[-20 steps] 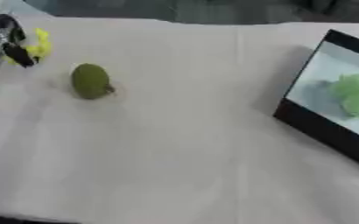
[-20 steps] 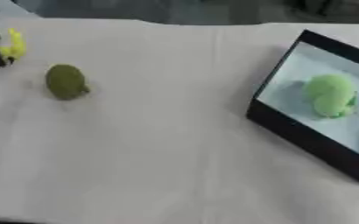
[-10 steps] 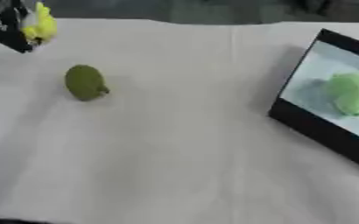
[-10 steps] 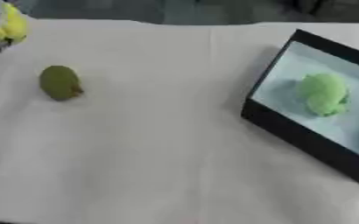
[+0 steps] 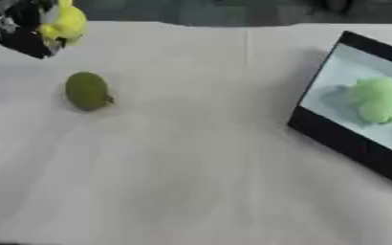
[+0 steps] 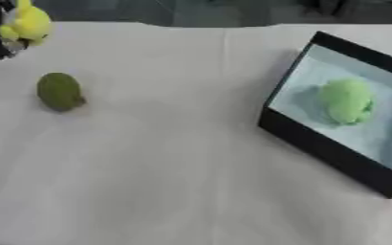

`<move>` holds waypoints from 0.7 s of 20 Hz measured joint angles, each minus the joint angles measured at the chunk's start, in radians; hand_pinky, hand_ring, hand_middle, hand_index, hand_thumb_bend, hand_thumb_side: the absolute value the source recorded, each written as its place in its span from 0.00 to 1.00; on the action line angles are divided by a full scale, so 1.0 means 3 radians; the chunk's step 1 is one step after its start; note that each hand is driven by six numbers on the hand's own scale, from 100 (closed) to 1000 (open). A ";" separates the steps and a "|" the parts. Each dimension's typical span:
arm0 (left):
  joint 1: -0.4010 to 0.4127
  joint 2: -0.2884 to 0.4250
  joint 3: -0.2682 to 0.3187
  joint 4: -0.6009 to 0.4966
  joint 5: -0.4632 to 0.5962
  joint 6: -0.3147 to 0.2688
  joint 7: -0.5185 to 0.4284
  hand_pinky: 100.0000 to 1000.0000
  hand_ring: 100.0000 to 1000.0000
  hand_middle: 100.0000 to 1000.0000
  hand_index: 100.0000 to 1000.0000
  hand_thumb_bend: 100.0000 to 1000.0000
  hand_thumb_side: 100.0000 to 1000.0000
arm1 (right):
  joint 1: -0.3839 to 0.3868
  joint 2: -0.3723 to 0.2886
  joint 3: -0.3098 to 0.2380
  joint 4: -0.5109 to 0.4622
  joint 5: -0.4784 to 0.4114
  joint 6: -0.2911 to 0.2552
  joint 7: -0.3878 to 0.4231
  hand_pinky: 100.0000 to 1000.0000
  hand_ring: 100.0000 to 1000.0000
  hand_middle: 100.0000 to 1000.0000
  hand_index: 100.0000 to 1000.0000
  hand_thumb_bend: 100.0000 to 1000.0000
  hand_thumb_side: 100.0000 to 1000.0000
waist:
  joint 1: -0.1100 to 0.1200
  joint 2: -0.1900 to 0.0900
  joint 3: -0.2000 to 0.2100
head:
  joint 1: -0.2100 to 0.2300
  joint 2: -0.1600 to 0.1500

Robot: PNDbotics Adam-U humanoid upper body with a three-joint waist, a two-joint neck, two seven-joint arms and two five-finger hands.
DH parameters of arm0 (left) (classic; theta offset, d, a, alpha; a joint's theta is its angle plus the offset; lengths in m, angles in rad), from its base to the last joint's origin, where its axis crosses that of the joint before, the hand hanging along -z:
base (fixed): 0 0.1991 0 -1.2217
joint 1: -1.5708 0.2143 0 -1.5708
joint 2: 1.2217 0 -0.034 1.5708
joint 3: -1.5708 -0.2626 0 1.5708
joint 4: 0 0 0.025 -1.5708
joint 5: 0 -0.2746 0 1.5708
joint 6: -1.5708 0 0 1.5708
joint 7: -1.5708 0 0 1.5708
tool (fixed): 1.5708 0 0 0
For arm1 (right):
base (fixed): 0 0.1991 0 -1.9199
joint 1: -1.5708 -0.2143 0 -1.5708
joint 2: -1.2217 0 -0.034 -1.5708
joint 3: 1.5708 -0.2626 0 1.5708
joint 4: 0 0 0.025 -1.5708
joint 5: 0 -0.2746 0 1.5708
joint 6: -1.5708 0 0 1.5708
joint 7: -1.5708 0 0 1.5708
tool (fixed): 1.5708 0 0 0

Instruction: Pick up the objects with one hand, pass them to the other hand, and then place them into the box on the other side of the table.

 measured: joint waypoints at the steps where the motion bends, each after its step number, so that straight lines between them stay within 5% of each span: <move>1: 0.0020 -0.0001 -0.0002 -0.0071 0.0064 0.0021 0.0056 0.56 0.39 0.23 0.37 0.00 0.08 | -0.0036 0.0000 0.0012 -0.0013 0.0019 -0.0001 0.0028 0.73 0.76 0.72 0.66 0.06 0.13 | 0.0000 -0.0003 0.0000 | -0.0006 0.0000; 8: 0.0161 -0.0115 -0.0060 -0.0461 0.0211 0.0106 0.0528 0.56 0.39 0.23 0.37 0.00 0.03 | -0.0384 0.0058 0.0149 -0.0068 0.0214 0.0041 0.0277 0.74 0.78 0.73 0.67 0.15 0.11 | 0.0000 -0.0034 0.0003 | -0.0064 0.0005; 14: 0.0290 -0.0330 -0.0106 -0.0608 -0.0076 0.0074 0.0806 0.57 0.40 0.23 0.37 0.00 0.03 | -0.0661 0.0175 0.0382 -0.0101 0.0427 0.0315 0.0550 0.75 0.79 0.75 0.68 0.16 0.13 | 0.0000 -0.0046 0.0003 | -0.0132 0.0036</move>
